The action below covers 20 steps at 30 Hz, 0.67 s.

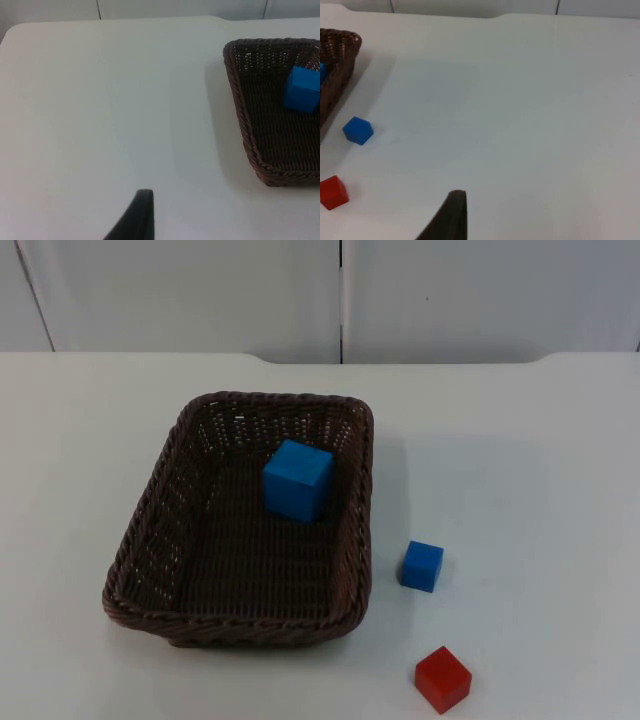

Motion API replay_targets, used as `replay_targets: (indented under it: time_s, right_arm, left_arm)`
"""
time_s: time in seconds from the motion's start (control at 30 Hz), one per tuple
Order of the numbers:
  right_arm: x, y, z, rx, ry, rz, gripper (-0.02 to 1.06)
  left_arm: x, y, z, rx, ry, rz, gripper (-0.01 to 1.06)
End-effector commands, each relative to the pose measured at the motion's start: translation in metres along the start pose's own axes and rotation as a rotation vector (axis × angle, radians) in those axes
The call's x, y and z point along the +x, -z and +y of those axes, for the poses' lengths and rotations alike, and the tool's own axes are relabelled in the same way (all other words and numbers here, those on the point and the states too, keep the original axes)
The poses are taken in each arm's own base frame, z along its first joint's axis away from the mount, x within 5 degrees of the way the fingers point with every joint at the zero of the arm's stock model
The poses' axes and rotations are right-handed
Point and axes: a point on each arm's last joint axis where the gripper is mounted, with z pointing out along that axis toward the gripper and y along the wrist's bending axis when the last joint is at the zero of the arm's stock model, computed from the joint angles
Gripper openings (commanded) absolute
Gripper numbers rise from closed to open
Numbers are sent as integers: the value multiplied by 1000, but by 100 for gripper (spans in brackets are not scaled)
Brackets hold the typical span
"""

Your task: Pick up the basket with the left hand and place the largest block into the basket with the right hand.

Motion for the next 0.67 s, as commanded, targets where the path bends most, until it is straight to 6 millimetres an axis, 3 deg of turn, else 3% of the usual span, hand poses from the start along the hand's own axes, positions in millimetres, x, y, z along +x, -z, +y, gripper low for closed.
replay_targets:
  time_s: [0.0,0.63]
  right_arm:
    - [0,0,0,11,-11,-9,105]
    - [0,0,1,58,-36,-10,105]
  left_arm:
    - [1,0,0,-2,7,3,105]
    - [1,0,0,-2,7,3,105]
